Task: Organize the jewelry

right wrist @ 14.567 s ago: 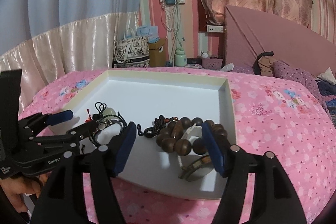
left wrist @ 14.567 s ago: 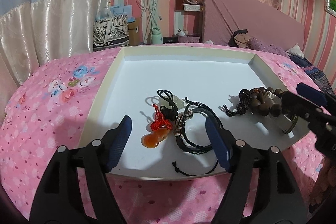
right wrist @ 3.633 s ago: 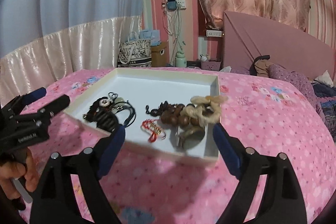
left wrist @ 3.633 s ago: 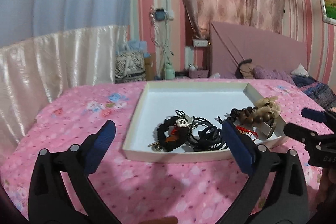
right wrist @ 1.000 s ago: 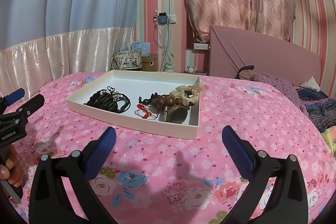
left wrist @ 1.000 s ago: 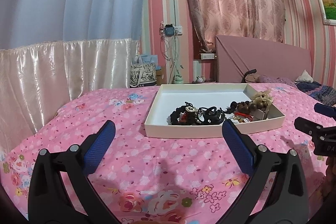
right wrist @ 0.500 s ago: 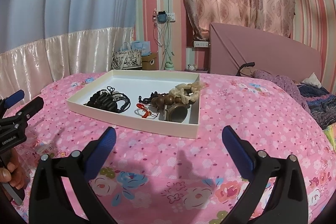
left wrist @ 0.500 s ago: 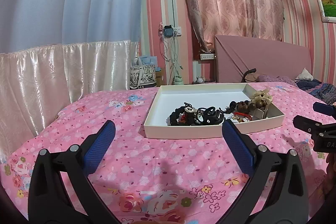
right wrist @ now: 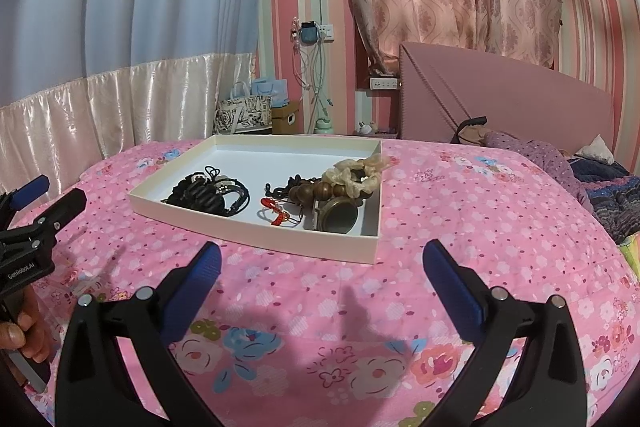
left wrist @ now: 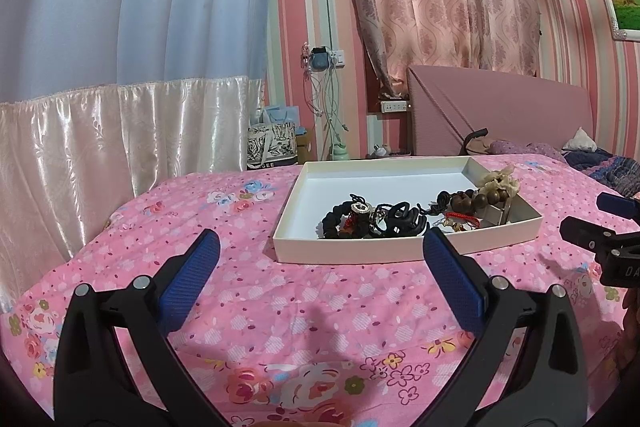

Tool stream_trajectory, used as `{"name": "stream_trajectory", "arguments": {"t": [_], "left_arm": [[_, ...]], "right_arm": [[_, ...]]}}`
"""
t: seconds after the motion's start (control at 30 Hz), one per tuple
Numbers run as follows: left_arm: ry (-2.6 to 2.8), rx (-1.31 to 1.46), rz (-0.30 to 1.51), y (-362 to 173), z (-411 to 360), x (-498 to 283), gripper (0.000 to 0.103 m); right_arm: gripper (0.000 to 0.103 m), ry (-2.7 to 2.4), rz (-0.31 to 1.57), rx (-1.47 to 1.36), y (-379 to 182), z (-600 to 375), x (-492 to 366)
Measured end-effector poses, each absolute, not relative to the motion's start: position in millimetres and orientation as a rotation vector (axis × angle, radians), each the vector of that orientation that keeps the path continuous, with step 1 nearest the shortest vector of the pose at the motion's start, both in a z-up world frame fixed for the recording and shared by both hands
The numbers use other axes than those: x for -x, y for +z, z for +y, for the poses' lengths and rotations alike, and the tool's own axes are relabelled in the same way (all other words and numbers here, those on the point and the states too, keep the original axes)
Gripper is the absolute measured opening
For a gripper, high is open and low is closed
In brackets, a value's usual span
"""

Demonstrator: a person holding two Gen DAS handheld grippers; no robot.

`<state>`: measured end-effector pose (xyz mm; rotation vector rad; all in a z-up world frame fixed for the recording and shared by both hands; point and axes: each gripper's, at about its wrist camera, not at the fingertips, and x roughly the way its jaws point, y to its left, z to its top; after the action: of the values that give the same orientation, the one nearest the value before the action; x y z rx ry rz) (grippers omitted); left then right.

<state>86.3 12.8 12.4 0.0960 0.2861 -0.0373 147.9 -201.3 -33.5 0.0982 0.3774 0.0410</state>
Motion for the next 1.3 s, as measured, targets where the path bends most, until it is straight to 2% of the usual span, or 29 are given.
{"name": "stream_trajectory", "arguments": {"t": [1.3], "left_arm": [[-0.023, -0.066, 0.3, 13.8, 19.3, -85.4, 0.1]], "right_arm": [[0.101, 0.035, 0.382, -0.101, -32.4, -197.3, -148.1]]}}
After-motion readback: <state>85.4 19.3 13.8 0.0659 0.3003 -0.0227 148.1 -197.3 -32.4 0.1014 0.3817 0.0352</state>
